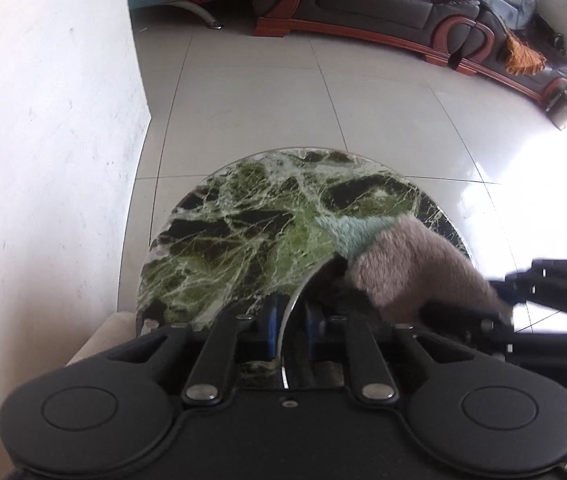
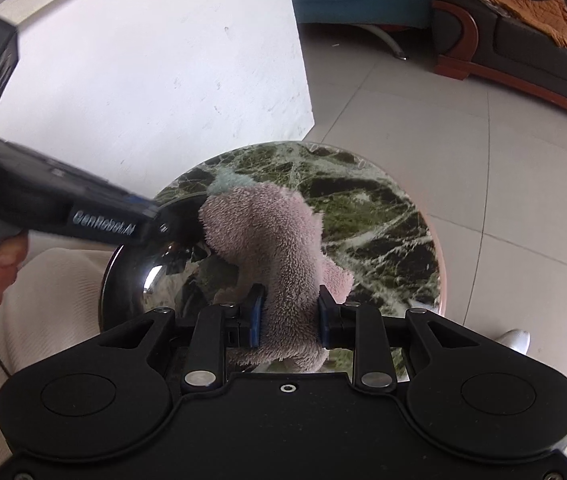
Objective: Clean bowl
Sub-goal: 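Wipe the towel up the inner wall toward the rim, right gripper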
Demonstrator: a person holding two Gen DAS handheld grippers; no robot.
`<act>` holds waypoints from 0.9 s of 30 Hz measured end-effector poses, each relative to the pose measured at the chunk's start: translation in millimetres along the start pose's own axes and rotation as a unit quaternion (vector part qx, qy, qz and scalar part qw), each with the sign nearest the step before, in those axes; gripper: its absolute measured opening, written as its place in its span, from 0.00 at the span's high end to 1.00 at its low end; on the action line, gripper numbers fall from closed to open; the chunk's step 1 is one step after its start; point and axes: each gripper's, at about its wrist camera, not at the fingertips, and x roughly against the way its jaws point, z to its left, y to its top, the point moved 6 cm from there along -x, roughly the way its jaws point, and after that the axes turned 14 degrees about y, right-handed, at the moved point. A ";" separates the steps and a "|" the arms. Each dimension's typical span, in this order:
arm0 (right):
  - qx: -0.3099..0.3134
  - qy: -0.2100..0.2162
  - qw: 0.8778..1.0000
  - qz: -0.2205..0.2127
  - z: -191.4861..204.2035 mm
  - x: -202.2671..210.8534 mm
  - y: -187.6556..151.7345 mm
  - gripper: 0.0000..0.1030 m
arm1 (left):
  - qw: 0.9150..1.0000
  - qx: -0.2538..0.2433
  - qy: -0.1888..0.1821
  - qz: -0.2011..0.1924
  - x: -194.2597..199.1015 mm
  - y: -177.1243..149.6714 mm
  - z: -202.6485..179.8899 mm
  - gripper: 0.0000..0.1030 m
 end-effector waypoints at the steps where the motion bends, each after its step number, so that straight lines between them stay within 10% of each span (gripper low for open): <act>1: 0.007 -0.002 1.000 0.000 -0.9 -1.4 3.9 0.76 | 1.000 0.006 -0.003 0.006 0.1 -3.1 1.9 0.93; 27: 0.149 0.015 0.989 0.017 18.3 -36.1 55.5 0.73 | 0.997 0.062 -0.018 0.035 -7.7 -17.8 16.0 0.89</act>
